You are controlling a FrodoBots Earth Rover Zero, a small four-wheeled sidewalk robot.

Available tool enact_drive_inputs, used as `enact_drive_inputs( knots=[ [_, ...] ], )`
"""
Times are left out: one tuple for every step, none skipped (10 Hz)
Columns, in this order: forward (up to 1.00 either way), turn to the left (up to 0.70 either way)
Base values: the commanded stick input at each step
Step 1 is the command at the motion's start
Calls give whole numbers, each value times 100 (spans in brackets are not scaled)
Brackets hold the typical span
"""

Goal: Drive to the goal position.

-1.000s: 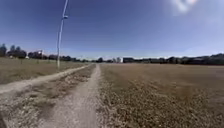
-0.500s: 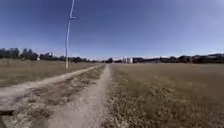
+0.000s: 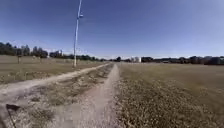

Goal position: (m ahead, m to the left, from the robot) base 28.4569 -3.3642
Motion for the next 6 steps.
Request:
enact_drive_inputs(
  knots=[
    [70,0],
    [70,0],
    [70,0],
    [70,0],
    [70,0],
    [70,0]
  ],
)
